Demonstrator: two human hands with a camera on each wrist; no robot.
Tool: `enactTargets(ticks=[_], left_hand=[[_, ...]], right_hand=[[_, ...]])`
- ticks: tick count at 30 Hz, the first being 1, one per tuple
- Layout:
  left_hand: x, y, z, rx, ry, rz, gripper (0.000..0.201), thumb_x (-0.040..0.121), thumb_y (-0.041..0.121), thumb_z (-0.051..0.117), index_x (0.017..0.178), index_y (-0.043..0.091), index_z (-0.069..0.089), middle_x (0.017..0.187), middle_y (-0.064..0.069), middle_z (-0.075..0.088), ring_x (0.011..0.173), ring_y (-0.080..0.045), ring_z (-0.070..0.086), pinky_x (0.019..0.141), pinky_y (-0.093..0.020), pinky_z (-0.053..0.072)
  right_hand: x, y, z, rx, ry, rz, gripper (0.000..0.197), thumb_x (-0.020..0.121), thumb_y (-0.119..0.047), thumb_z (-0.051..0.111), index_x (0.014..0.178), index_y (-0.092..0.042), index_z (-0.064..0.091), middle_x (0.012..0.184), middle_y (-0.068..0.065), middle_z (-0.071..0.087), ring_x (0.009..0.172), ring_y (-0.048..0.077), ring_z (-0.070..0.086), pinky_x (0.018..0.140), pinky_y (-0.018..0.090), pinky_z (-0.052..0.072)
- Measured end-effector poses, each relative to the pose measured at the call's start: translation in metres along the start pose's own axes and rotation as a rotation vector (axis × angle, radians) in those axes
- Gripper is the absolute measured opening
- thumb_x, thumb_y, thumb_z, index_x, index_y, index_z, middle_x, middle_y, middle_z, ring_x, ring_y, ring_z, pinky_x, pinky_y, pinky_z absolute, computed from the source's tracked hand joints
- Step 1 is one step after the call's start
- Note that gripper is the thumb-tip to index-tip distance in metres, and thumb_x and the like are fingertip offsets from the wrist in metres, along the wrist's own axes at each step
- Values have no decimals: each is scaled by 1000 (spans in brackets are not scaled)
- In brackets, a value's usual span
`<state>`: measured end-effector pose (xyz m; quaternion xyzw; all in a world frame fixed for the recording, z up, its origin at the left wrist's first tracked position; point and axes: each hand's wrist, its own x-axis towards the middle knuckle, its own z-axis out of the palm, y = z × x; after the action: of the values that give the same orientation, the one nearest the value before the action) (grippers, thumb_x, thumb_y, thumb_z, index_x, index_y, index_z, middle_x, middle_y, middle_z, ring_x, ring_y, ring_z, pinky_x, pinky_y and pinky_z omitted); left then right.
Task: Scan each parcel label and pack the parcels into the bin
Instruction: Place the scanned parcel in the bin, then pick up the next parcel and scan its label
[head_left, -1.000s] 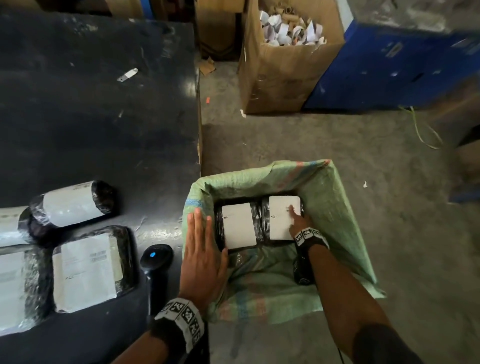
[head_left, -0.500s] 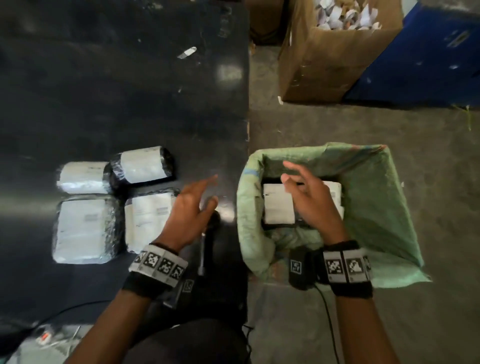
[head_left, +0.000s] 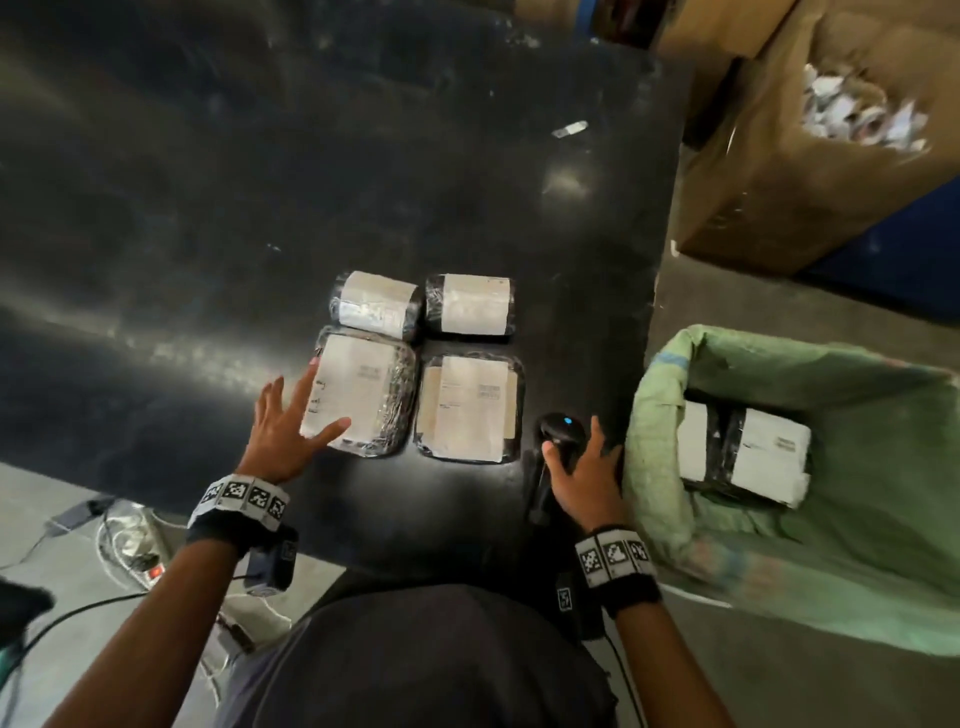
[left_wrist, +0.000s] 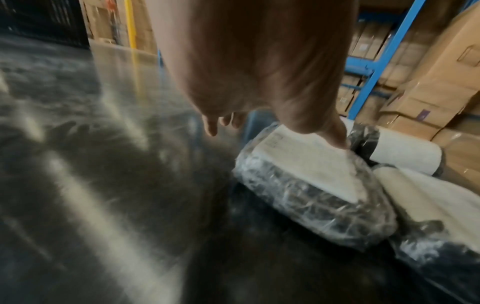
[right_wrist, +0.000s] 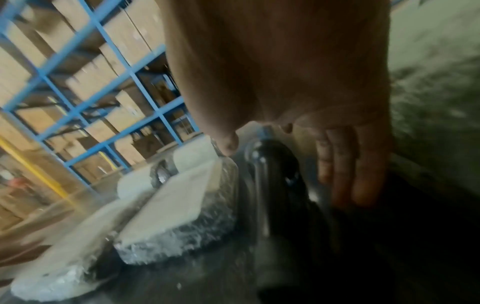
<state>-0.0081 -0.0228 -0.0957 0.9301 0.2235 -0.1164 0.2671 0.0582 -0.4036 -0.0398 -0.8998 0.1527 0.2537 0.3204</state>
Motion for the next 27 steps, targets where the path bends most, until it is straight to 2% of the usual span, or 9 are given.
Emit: enactTargets(ticks=[7, 10, 12, 15, 17, 19, 22, 24, 27], left_hand=[[21, -30, 14, -41, -75, 113, 113, 66, 90, 53, 158, 44, 5, 158, -28, 27, 148, -46, 21, 122, -61, 16], [21, -22, 15, -134, -125, 52, 112, 75, 60, 76, 160, 39, 4, 160, -26, 24, 149, -46, 19, 119, -64, 19], [17, -19, 16, -230, -138, 69, 111, 79, 42, 81, 160, 38, 6, 163, -20, 24, 149, -47, 22, 117, -66, 25], [11, -16, 12, -322, -72, 114, 106, 80, 29, 83, 160, 31, 14, 157, -15, 39, 138, -43, 45, 111, -58, 41], [6, -10, 12, -344, -7, 130, 103, 79, 22, 85, 160, 22, 21, 152, -17, 47, 133, -37, 52, 109, -41, 42], [0, 0, 14, -353, 54, 133, 103, 76, 19, 87, 158, 20, 26, 146, -18, 53, 128, -36, 56, 106, -39, 44], [-1, 16, 10, -333, 65, 45, 106, 70, 22, 91, 156, 30, 30, 133, -18, 59, 121, -37, 55, 103, -49, 46], [1, 26, 4, -323, 48, -10, 103, 70, 27, 90, 153, 38, 31, 128, -14, 59, 118, -34, 51, 102, -46, 42], [6, 36, 2, -359, 110, -45, 86, 76, 43, 83, 147, 46, 35, 124, -16, 57, 107, -26, 48, 93, -39, 41]], right_hand=[[-3, 5, 24, 379, 46, 16, 62, 100, -22, 52, 155, -17, 22, 153, 15, 35, 141, 28, 37, 107, 20, 25], [4, 11, 42, 538, 82, 50, 58, 101, -18, 50, 152, -23, 24, 124, 20, 56, 97, 24, 61, 98, 40, 50], [9, 15, 51, 674, 78, 92, 58, 101, -18, 50, 151, -30, 23, 123, 22, 58, 90, 27, 65, 80, 43, 59], [11, 12, 56, 771, 64, 149, 59, 100, -25, 53, 149, -38, 23, 133, 23, 56, 108, 39, 65, 70, 33, 60], [11, 11, 57, 821, 59, 171, 59, 99, -24, 54, 148, -37, 24, 138, 20, 52, 114, 38, 63, 71, 36, 61], [11, 11, 56, 843, 47, 181, 59, 99, -24, 55, 148, -37, 24, 138, 21, 54, 111, 44, 64, 71, 36, 61], [15, 12, 53, 873, 37, 182, 58, 98, -29, 56, 146, -39, 25, 137, 19, 55, 85, 36, 72, 65, 35, 61], [16, 9, 50, 852, 41, 195, 55, 98, -36, 54, 145, -39, 27, 129, 21, 61, 61, 24, 67, 55, 30, 56], [18, 6, 49, 778, 84, 185, 48, 96, -51, 48, 140, -37, 35, 115, 23, 69, 48, 19, 54, 45, 24, 46]])
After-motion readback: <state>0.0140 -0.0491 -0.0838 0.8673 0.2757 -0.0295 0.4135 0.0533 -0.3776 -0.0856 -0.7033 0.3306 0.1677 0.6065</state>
